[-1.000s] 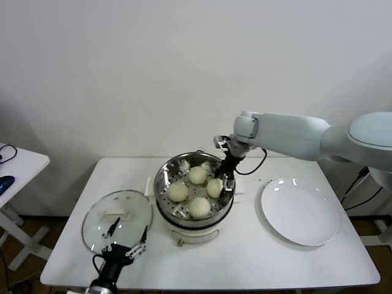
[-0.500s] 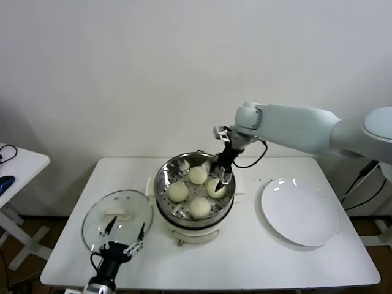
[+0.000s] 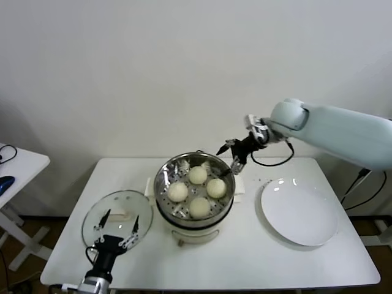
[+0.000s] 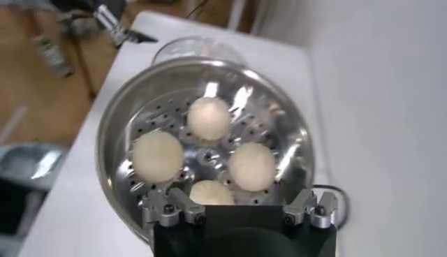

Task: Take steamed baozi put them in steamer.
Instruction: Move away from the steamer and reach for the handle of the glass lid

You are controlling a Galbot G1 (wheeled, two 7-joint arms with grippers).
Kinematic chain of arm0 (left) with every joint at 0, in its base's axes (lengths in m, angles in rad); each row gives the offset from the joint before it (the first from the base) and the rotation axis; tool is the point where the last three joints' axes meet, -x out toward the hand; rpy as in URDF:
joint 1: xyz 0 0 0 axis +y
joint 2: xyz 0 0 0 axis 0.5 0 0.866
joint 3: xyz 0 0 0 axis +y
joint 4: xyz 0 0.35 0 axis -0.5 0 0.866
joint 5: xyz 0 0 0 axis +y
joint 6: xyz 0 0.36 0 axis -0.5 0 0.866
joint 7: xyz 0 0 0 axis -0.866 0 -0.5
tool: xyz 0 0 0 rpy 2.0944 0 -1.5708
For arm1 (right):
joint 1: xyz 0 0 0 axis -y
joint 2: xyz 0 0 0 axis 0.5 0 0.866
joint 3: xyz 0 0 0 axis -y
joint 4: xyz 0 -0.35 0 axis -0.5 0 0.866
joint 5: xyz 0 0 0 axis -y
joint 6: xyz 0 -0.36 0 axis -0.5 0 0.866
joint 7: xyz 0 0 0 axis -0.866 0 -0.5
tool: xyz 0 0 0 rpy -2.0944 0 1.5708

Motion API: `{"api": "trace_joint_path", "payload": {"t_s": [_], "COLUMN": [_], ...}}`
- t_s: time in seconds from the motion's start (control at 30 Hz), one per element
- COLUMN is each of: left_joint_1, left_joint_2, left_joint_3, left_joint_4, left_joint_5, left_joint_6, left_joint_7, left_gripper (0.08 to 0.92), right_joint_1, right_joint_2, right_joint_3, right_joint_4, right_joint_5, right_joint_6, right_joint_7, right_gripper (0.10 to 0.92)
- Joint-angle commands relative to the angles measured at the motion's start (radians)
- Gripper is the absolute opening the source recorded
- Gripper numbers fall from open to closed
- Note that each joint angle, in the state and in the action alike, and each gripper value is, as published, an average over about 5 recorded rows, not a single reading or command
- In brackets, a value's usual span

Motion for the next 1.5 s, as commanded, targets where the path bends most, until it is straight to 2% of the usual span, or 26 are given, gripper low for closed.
{"api": "trace_joint_path", "payload": {"t_s": [0.03, 0.2, 0.3, 0.53, 0.73, 1.0, 1.23, 1.33, 1.5], "left_joint_1": [-0.003, 0.014, 0.021, 0.033, 0.046, 0.026, -0.024, -0.049, -0.103], "left_joint_2": [0.014, 0.013, 0.009, 0.004, 0.004, -0.002, -0.004, 0.001, 0.010], "left_joint_3": [0.007, 0.023, 0.034, 0.034, 0.007, -0.072, -0.079, -0.069, -0.049], "left_joint_4": [0.005, -0.003, -0.007, -0.016, -0.038, -0.072, -0.018, 0.013, 0.098], "left_joint_5": [0.003, 0.062, 0.094, 0.155, 0.313, 0.881, 1.241, 1.333, 1.385], "left_joint_6": [-0.043, -0.059, -0.051, -0.008, 0.011, 0.051, 0.072, 0.079, 0.106], "left_joint_7": [-0.027, -0.033, -0.035, -0.068, -0.104, -0.136, -0.120, -0.116, -0.163], "left_gripper": [0.823, 0.823, 0.823, 0.823, 0.823, 0.823, 0.823, 0.823, 0.823], "right_joint_1": [-0.642, -1.215, -1.443, -1.792, -1.940, -2.038, -2.062, -2.063, -2.060], "right_joint_2": [-0.399, -0.366, -0.297, -0.100, 0.074, 0.214, 0.257, 0.268, 0.284], "right_joint_3": [0.732, 1.330, 1.602, 1.944, 2.038, 2.038, 2.025, 2.022, 2.015], "right_joint_4": [0.282, 0.341, 0.372, 0.436, 0.463, 0.454, 0.453, 0.450, 0.443], "right_joint_5": [-0.143, -0.215, -0.234, -0.293, -0.326, -0.346, -0.340, -0.338, -0.344], "right_joint_6": [0.046, 0.069, 0.079, 0.124, 0.215, 0.304, 0.323, 0.323, 0.318], "right_joint_7": [0.382, 0.471, 0.497, 0.529, 0.574, 0.600, 0.602, 0.601, 0.598], "right_gripper": [0.823, 0.823, 0.823, 0.823, 0.823, 0.823, 0.823, 0.823, 0.823]}}
